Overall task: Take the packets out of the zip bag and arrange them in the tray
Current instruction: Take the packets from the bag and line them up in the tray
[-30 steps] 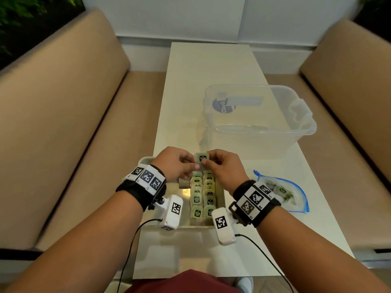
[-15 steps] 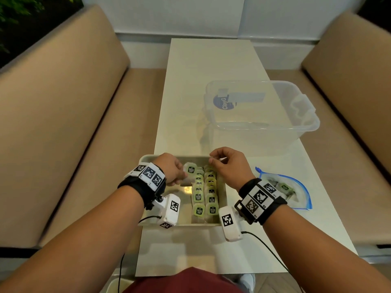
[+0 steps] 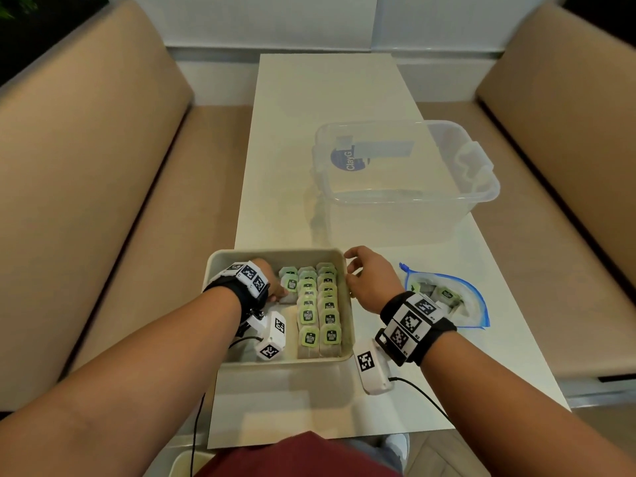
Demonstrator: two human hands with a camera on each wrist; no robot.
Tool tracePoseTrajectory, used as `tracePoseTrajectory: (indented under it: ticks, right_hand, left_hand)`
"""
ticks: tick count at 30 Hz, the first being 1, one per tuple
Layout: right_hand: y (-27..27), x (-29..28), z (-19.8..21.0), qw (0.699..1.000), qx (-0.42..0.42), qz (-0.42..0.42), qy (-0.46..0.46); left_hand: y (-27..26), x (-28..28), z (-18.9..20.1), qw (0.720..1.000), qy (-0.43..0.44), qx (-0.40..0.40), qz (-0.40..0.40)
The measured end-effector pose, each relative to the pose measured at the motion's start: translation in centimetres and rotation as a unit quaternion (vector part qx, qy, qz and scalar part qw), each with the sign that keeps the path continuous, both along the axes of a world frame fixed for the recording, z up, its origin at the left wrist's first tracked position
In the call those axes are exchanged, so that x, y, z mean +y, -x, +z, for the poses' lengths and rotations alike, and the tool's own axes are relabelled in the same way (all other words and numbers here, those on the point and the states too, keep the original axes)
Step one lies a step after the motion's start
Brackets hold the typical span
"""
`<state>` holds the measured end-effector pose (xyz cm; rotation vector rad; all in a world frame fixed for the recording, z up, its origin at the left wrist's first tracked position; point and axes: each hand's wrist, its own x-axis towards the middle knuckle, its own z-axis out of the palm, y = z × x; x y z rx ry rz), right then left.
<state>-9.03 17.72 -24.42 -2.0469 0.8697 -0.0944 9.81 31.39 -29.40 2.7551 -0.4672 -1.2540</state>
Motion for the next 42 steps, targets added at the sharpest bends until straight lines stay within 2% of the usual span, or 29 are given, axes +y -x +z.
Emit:
tracePoseTrajectory:
  ticks: [4,6,9,11,14,16,18,20,24,26,28,31,36,42]
  right_hand:
    - [0.7,-0.2,0.1,1.000,-0.006,0.015,-0.023]
    - [1.5,-0.8,0.2,0.999,-0.004,0.032,-0.033]
    - [3.1,-2.1,0.7,0.998,-0.023,0.040,-0.052]
    - [4.8,-3.9,1.2,0.998,-0.032,0.044,-0.042]
    - [7.7,-7.0,1.6,0.999,-0.024,0.035,0.003]
    - [9.8,-9.2,1.5,0.998,0.003,0.016,0.056]
    - [11.8,-10.9,1.1,0.994,0.040,-0.005,0.103]
    - [13.5,-12.2,0.7,0.986,0.089,-0.010,0.140]
    - [15.8,-14.1,-0.9,0.974,0.169,0.008,0.150]
    - [16.2,-14.7,-1.8,0.977,0.166,0.026,0.132]
    - [16.0,-15.1,-2.3,0.983,0.147,0.029,0.104]
    - [16.1,-15.9,-2.9,0.992,0.112,0.013,0.063]
    - [15.7,-17.2,-3.4,0.998,0.055,0.012,0.025]
    - [15.5,-17.8,-4.3,0.999,0.041,0.006,0.004]
  left_hand:
    - [1.1,-0.3,1.5,0.999,-0.016,-0.028,-0.002]
    - [1.8,-0.4,2.9,0.999,-0.003,-0.044,-0.002]
    - [2.5,0.0,5.8,0.993,0.041,-0.113,-0.015]
    - [3.9,-0.7,8.1,0.985,0.115,-0.124,-0.019]
    - [7.7,-3.4,11.4,0.962,0.261,-0.069,-0.035]
    - [10.7,-6.2,12.3,0.942,0.326,-0.039,-0.066]
    - [13.7,-9.3,12.0,0.930,0.347,-0.032,-0.116]
    - [16.4,-12.4,10.6,0.925,0.331,-0.049,-0.181]
    - [20.2,-16.8,6.7,0.939,0.222,-0.078,-0.250]
    - [21.1,-17.8,4.9,0.947,0.175,-0.104,-0.250]
    - [21.5,-17.9,3.7,0.947,0.167,-0.133,-0.242]
    - [22.5,-17.7,3.1,0.935,0.208,-0.172,-0.232]
    - [23.3,-17.2,2.9,0.936,0.287,-0.138,-0.148]
    - [23.8,-17.3,3.3,0.929,0.278,-0.165,-0.180]
